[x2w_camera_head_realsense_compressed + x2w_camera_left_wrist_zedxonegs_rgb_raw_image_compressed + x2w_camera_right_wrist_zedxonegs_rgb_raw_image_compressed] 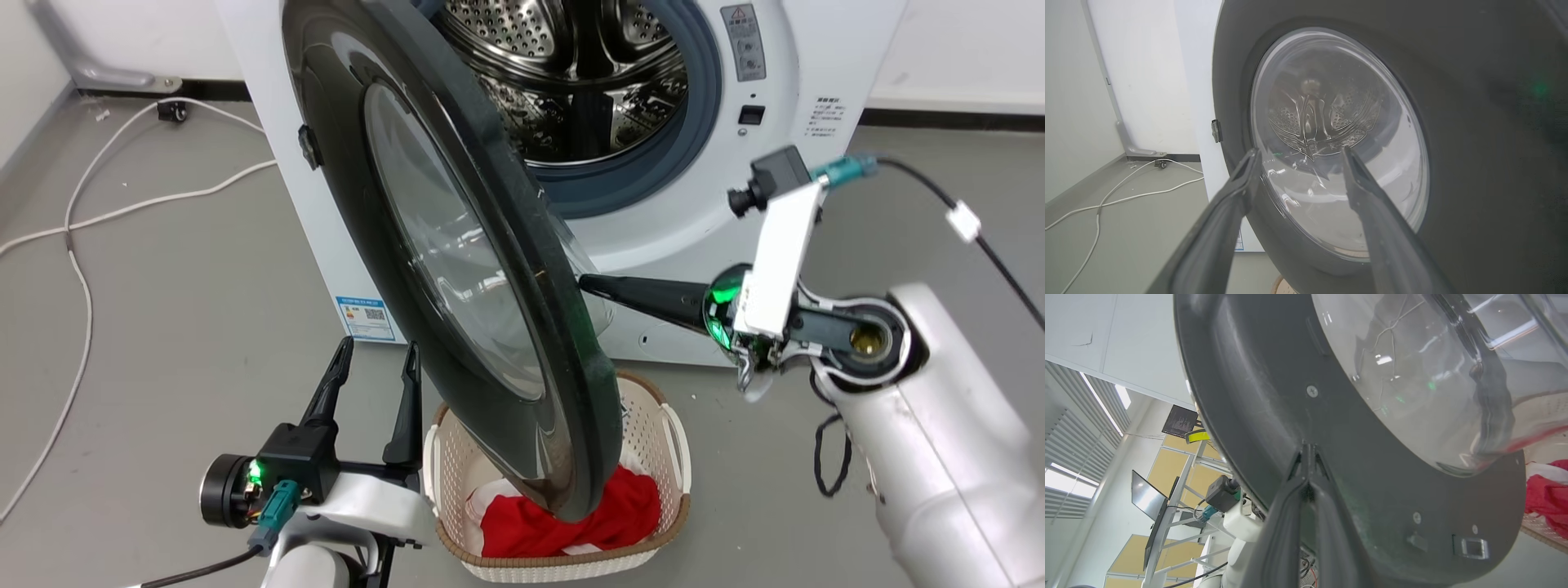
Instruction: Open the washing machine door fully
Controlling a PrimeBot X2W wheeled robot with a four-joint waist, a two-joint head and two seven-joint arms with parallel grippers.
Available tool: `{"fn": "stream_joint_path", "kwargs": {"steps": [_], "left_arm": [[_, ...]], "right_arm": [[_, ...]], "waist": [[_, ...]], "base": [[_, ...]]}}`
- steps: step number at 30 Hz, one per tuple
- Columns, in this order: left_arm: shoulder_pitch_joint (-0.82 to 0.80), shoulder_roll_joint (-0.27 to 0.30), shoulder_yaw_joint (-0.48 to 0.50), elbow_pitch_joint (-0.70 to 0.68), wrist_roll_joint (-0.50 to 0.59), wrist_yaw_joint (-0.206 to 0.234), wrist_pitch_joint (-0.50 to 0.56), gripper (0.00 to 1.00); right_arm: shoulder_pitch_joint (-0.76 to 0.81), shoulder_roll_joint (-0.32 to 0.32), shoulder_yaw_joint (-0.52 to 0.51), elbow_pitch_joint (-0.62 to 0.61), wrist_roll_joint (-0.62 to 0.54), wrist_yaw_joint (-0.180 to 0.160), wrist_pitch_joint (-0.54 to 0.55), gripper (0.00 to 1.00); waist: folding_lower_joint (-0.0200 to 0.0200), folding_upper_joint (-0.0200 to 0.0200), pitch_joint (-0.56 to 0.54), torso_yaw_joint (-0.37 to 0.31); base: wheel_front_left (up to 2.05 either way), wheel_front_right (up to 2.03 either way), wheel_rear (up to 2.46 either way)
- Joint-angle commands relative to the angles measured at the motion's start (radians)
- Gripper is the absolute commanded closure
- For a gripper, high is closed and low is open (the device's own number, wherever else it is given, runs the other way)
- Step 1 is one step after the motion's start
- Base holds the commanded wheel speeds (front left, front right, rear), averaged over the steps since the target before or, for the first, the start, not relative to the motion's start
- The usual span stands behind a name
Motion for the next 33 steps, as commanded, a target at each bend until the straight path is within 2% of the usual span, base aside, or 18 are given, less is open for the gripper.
{"fn": "stream_joint_path", "kwargs": {"steps": [1,5,8,11,21,22,23,25,29,33], "left_arm": [[0.015,0.0,0.003,0.0,-0.005,0.003,-0.003,0.0],[0.026,0.0,0.004,-0.004,-0.006,0.006,-0.003,0.0],[0.04,0.0,0.011,-0.007,-0.009,0.011,-0.002,0.0],[0.046,0.0,0.023,-0.01,-0.009,0.014,-0.003,0.0],[0.069,0.0,0.069,-0.013,0.0,0.013,-0.003,0.0],[0.07,0.0,0.068,-0.013,0.0,0.015,-0.003,0.0],[0.072,0.0,0.069,-0.014,-0.002,0.017,-0.003,0.0],[0.074,0.0,0.07,-0.016,-0.005,0.021,-0.003,0.0],[0.075,0.0,0.071,-0.014,-0.011,0.024,-0.003,0.0],[0.076,0.0,0.074,-0.014,-0.009,0.024,-0.003,0.0]], "right_arm": [[0.033,0.003,-0.01,-0.008,-0.001,0.002,-0.022,1.0],[0.094,0.0,-0.079,-0.007,-0.025,0.002,-0.162,1.0],[0.148,0.016,-0.173,0.02,-0.046,0.001,-0.348,1.0],[0.205,0.03,-0.246,0.032,-0.057,0.001,-0.486,1.0],[0.478,0.056,-0.427,-0.086,-0.044,0.001,-0.754,1.0],[0.509,0.06,-0.441,-0.103,-0.047,0.001,-0.78,0.95],[0.541,0.065,-0.45,-0.119,-0.052,0.001,-0.802,0.6],[0.591,0.067,-0.451,-0.153,-0.095,0.001,-0.848,0.0],[0.665,0.047,-0.428,-0.201,-0.282,0.001,-0.97,0.0],[0.696,0.026,-0.418,-0.233,-0.602,0.001,-1.089,0.0]], "waist": [[0.0001,-0.0001,-0.008,0.0],[0.0001,-0.0001,-0.025,-0.003],[0.0001,-0.0001,-0.033,-0.01],[0.0001,-0.0001,-0.041,-0.023],[0.0001,-0.0001,-0.054,-0.068],[0.0001,-0.0001,-0.056,-0.071],[0.0001,-0.0001,-0.057,-0.074],[0.0001,-0.0001,-0.057,-0.081],[0.0001,-0.0001,-0.059,-0.091],[0.0001,-0.0001,-0.059,-0.099]], "base": [[0.0,0.0,0.0],[0.0,0.0,0.0],[0.0,0.0,0.0],[0.0,0.0,0.0],[0.0,0.0,0.0],[0.0,0.0,0.0],[0.0,0.0,0.0],[0.0,0.0,0.0],[0.0,0.0,0.0],[0.0,0.0,0.0]]}}
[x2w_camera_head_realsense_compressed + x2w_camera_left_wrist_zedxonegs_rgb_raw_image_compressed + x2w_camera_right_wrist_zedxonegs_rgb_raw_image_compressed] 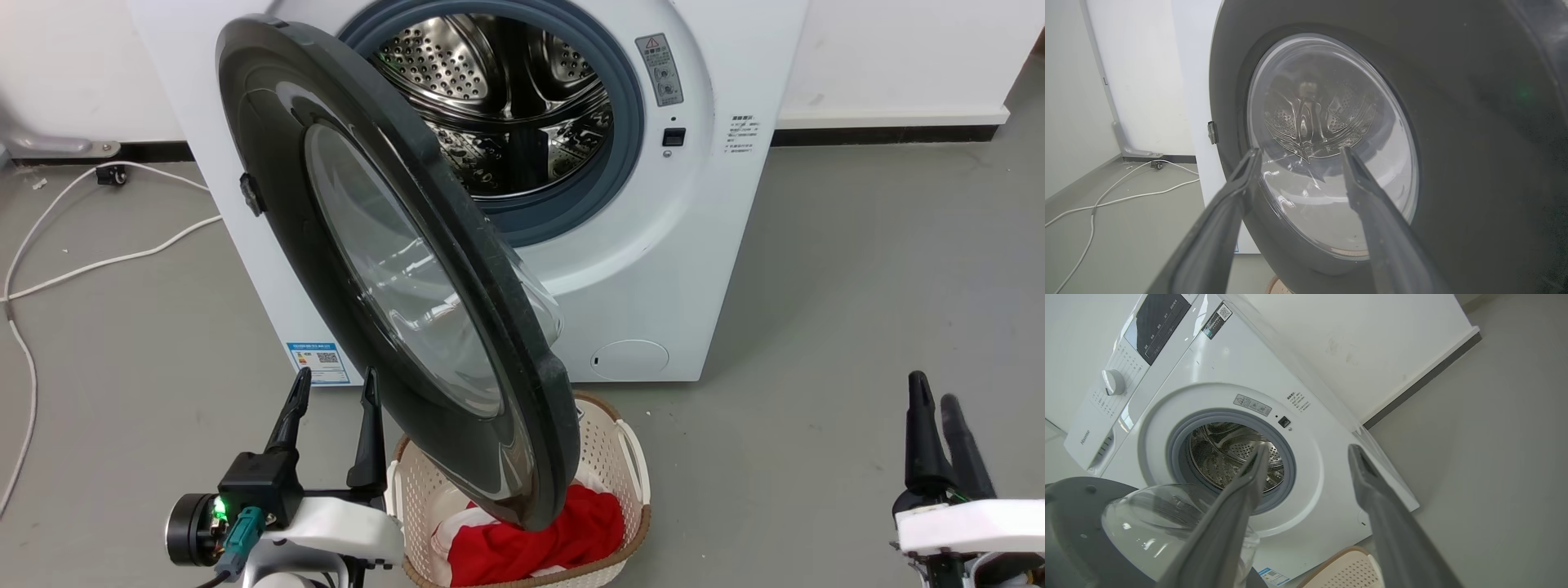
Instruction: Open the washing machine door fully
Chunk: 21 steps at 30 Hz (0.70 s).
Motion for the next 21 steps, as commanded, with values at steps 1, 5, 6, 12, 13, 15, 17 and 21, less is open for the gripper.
{"fn": "stream_joint_path", "kwargs": {"steps": [1,5,6,12,13,15,17,21], "left_arm": [[0.011,0.0,0.002,-0.001,-0.001,0.006,-0.003,0.0],[0.011,0.0,0.003,-0.001,0.002,0.006,-0.002,0.0],[0.01,0.001,0.003,0.0,0.003,0.005,-0.003,0.0],[0.008,0.0,0.007,0.003,0.006,0.001,-0.003,0.0],[0.009,0.0,0.007,0.002,0.007,0.002,-0.003,0.0],[0.013,0.0,0.007,0.0,0.009,0.004,-0.003,0.0],[0.014,0.0,0.007,-0.002,0.01,0.004,-0.003,0.0],[0.014,0.0,0.008,-0.006,0.016,0.004,-0.003,0.0]], "right_arm": [[0.015,0.006,-0.01,-0.022,-0.123,0.0,-0.022,0.0],[0.016,0.035,-0.064,-0.113,-0.491,0.0,-0.043,0.0],[0.019,0.042,-0.07,-0.145,-0.58,0.0,-0.045,0.0],[0.067,0.075,-0.032,-0.292,-0.91,0.0,-0.046,0.0],[0.078,0.079,-0.02,-0.305,-0.933,0.0,-0.044,0.0],[0.102,0.083,-0.006,-0.316,-0.962,0.0,-0.036,0.0],[0.122,0.086,-0.002,-0.301,-0.958,0.0,-0.033,0.0],[0.139,0.087,-0.012,-0.254,-0.901,0.0,-0.035,0.0]], "waist": [[0.0,0.0,0.0,-0.003],[0.0,0.0,0.0,-0.004],[0.0,0.0,0.0,-0.003],[0.0,0.0,-0.001,0.007],[0.0,0.0,-0.002,0.01],[0.0,0.0,-0.002,0.013],[0.0,0.0,-0.001,0.016],[0.0,0.0,0.003,0.02]], "base": [[0.0,0.0,0.0],[0.0,0.0,0.0],[0.0,0.0,0.0],[0.0,0.0,0.0],[0.0,0.0,0.0],[0.0,0.0,0.0],[0.0,0.0,0.0],[0.0,0.0,0.0]]}}
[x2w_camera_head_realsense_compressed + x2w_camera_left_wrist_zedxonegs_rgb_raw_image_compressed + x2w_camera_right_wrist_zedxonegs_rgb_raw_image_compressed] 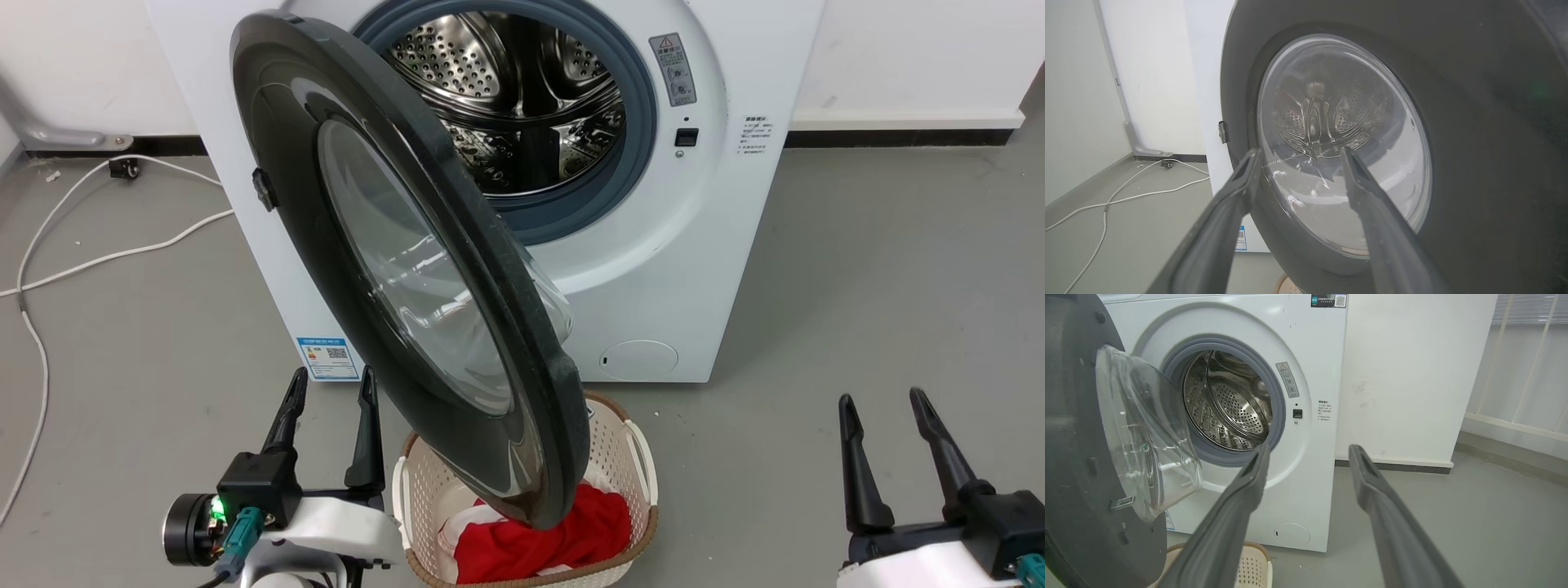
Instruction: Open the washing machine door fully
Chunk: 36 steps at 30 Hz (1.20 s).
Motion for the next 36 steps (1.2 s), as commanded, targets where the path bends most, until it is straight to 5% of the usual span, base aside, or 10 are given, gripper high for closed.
{"fn": "stream_joint_path", "kwargs": {"steps": [1,14,15,16,17,26,36], "left_arm": [[0.013,0.0,0.003,-0.005,0.008,0.0,-0.003,0.0],[0.012,0.0,0.003,-0.009,0.015,-0.005,-0.003,0.0],[0.012,0.0,0.003,-0.01,0.013,-0.007,-0.003,0.09],[0.011,0.0,0.003,-0.011,0.009,-0.007,-0.003,0.75],[0.011,0.0,0.003,-0.011,0.007,-0.008,-0.003,1.0],[-0.01,0.0,0.002,-0.072,0.007,-0.008,-0.003,1.0],[-0.096,0.0,-0.008,-0.289,0.0,-0.002,-0.003,1.0]], "right_arm": [[0.008,0.003,-0.006,0.017,0.018,-0.001,-0.004,0.0],[-0.019,0.004,-0.012,0.055,0.047,-0.001,-0.012,0.0],[-0.019,0.004,-0.012,0.057,0.051,-0.001,-0.013,0.0],[-0.02,0.004,-0.012,0.058,0.051,-0.001,-0.013,0.0],[-0.021,0.004,-0.012,0.06,0.052,-0.001,-0.013,0.0],[-0.023,0.004,-0.008,0.068,0.063,-0.001,-0.015,0.0],[-0.026,0.004,-0.01,0.073,0.077,-0.001,-0.015,0.0]], "waist": [[0.0,0.0,0.002,0.001],[0.0,0.0,0.007,-0.001],[0.0,0.0,0.007,0.0],[0.0,0.0,0.008,0.0],[0.0,0.0,0.007,0.0],[0.0,0.0,0.009,0.001],[0.0,0.0,0.014,0.007]], "base": [[0.0,0.0,0.0],[0.0,0.0,0.0],[0.0,0.0,0.0],[0.0,0.0,0.0],[0.0,0.0,0.0],[0.0,0.0,0.0],[0.0,0.0,0.0]]}}
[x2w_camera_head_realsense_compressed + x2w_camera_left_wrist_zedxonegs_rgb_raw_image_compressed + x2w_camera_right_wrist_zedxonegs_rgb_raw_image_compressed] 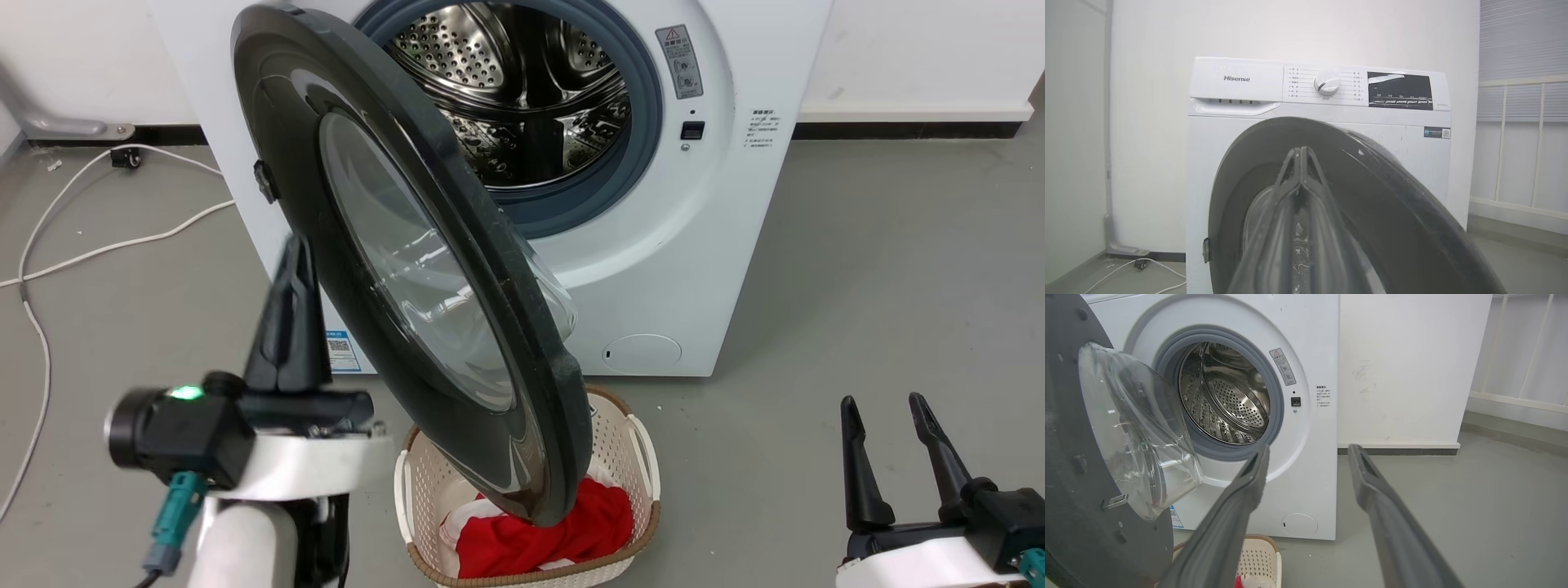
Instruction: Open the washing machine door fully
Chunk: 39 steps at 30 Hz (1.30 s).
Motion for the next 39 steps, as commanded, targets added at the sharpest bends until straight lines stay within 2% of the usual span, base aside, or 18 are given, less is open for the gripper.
{"fn": "stream_joint_path", "kwargs": {"steps": [1,7,14,18,23,26,34,39], "left_arm": [[-0.025,0.0,0.001,-0.031,0.004,0.006,-0.002,1.0],[-0.105,0.0,-0.011,-0.201,0.032,0.013,-0.002,1.0],[-0.156,0.0,-0.119,-0.28,0.025,-0.029,-0.002,1.0],[-0.162,0.0,-0.236,-0.258,-0.008,-0.057,0.018,1.0],[-0.125,0.0,-0.41,-0.212,-0.058,-0.088,0.091,1.0],[-0.09,0.001,-0.48,-0.175,-0.086,-0.096,0.138,1.0],[0.052,0.031,-0.562,-0.064,-0.133,-0.089,0.265,1.0],[0.087,0.043,-0.573,0.019,-0.126,-0.071,0.271,1.0]], "right_arm": [[-0.01,0.003,-0.002,0.001,0.006,-0.001,-0.002,0.0],[-0.009,0.003,-0.003,0.007,0.005,-0.001,-0.003,0.0],[-0.003,0.003,-0.003,0.014,0.011,-0.001,-0.003,0.0],[-0.003,0.003,-0.003,0.018,0.013,-0.001,-0.003,0.0],[0.002,0.003,-0.004,0.025,0.02,-0.001,-0.002,0.0],[0.002,0.003,-0.002,0.028,0.024,-0.001,-0.002,0.0],[0.004,0.003,0.001,0.038,0.03,-0.001,-0.001,0.0],[-0.007,0.003,0.008,0.045,0.036,-0.001,0.001,0.0]], "waist": [[0.0,0.0,0.0,0.001],[0.0,0.0,-0.002,0.0],[0.0,0.0,-0.005,-0.004],[0.0,0.0,-0.005,-0.009],[0.0,0.0,-0.006,-0.014],[0.0,0.0,-0.006,-0.017],[0.0,0.0,-0.004,-0.02],[0.0,0.0,0.004,-0.02]], "base": [[0.0,0.0,0.0],[0.0,0.0,0.0],[0.0,0.0,0.0],[0.0,0.0,0.0],[0.0,0.0,0.0],[0.0,0.0,0.0],[0.0,0.0,0.0],[0.0,0.0,0.0]]}}
